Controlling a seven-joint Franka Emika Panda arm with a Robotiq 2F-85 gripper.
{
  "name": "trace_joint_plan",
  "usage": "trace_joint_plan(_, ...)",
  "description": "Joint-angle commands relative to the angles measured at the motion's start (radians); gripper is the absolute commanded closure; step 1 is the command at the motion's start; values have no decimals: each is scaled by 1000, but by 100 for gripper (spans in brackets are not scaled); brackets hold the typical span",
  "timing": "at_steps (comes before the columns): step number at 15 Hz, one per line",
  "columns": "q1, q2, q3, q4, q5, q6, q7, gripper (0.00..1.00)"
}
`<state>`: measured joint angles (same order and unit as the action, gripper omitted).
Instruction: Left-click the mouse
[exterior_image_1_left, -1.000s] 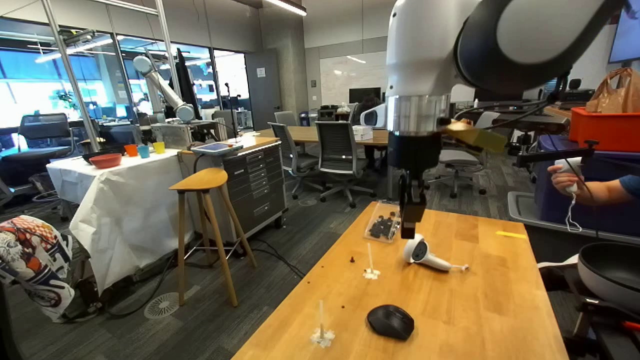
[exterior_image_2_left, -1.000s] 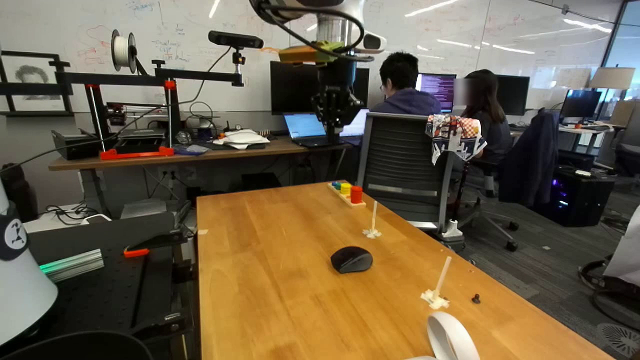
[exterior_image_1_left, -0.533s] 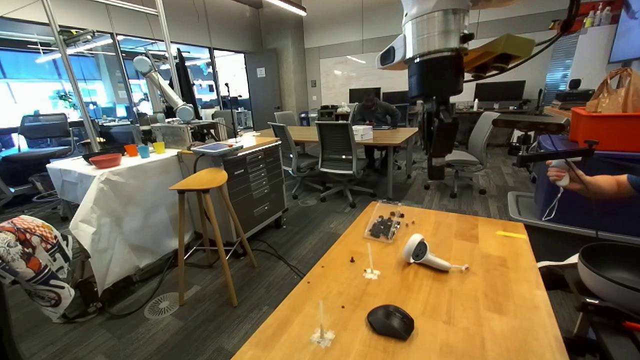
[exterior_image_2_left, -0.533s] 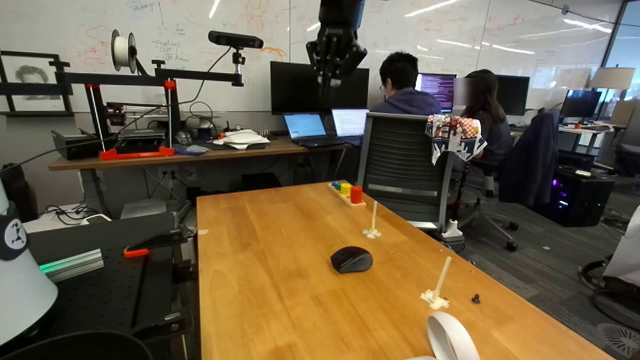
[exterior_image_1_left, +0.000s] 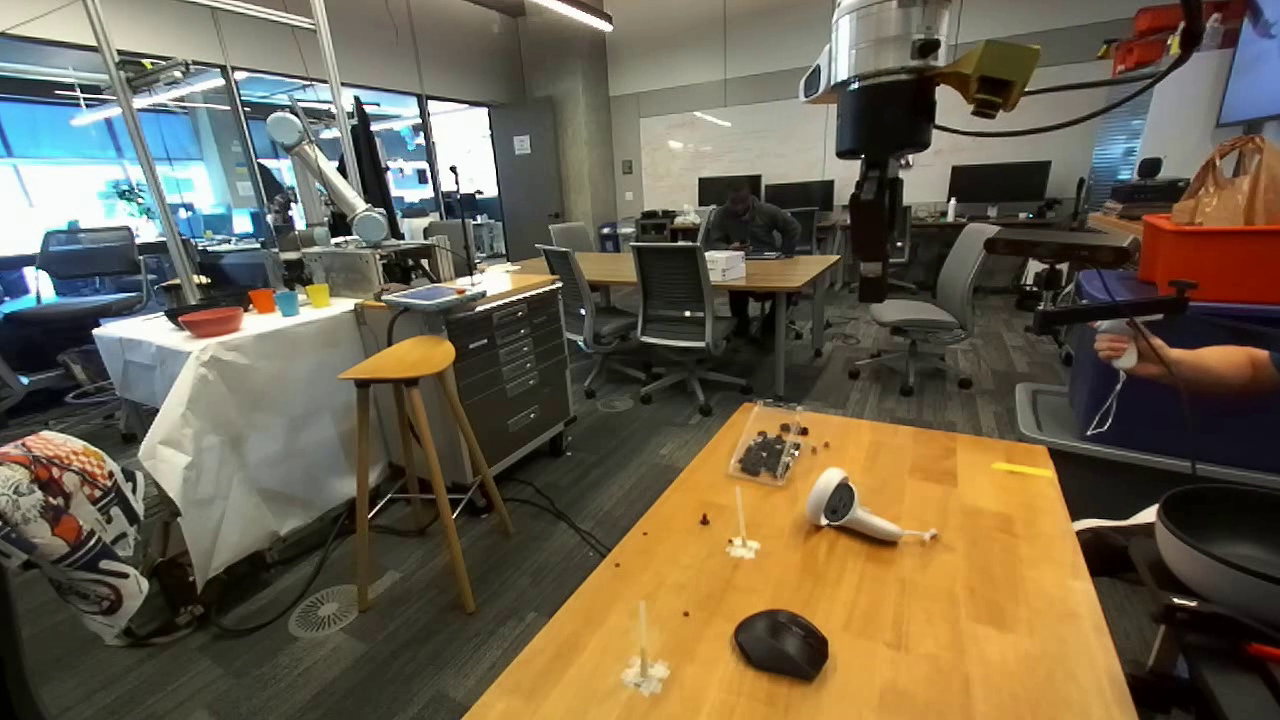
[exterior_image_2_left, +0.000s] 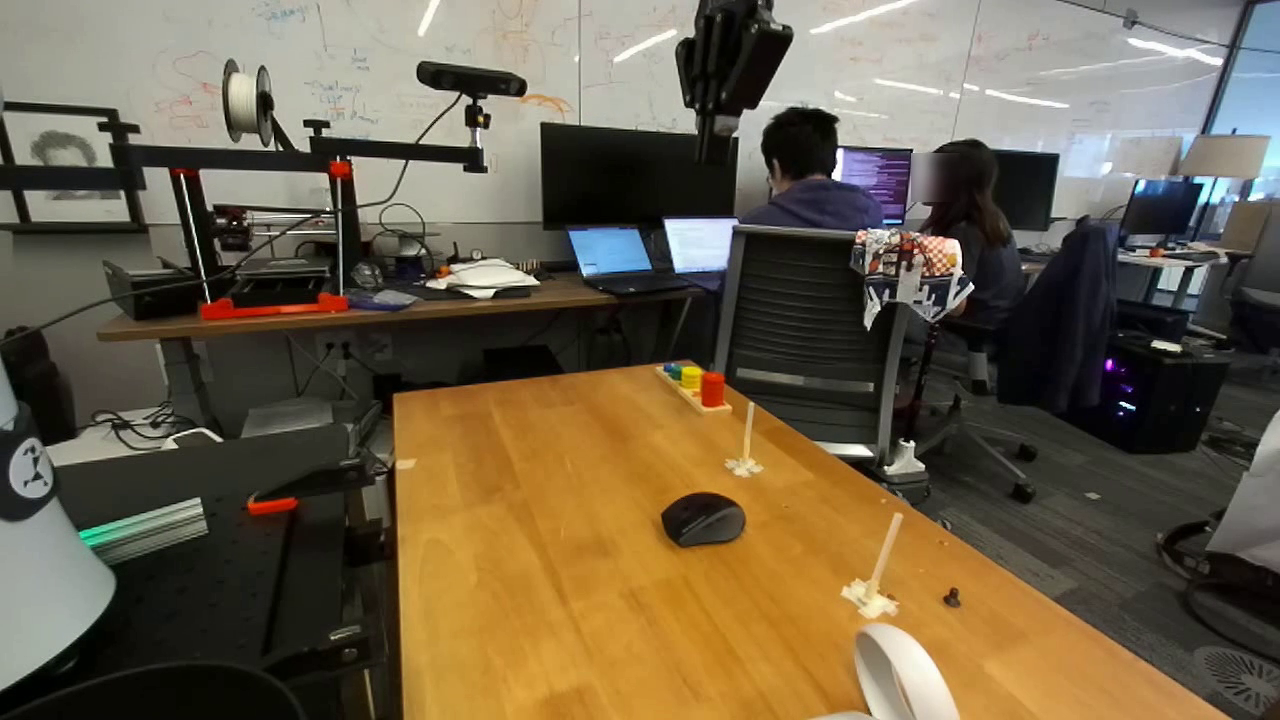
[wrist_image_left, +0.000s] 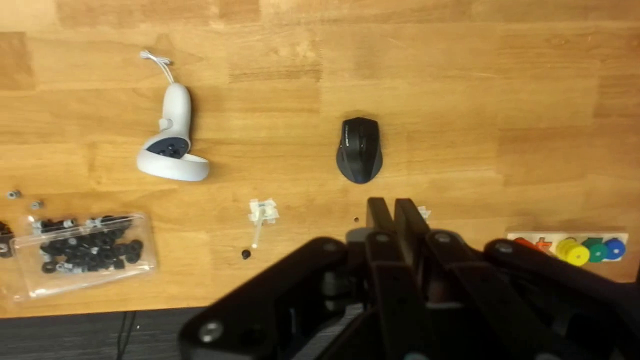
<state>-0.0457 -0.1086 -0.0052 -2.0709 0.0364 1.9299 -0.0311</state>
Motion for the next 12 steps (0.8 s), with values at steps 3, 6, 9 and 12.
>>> trace_joint_plan(3,4,-28,-24,25,9,-106,11,48)
trace_joint_plan(6,4,-14,-22,16,-3,-120,32,50)
trace_joint_plan(9,4,-22,-21,23,-3,-144,41,40)
trace_joint_plan(12,4,-22,-21,23,-3,-146,42,41)
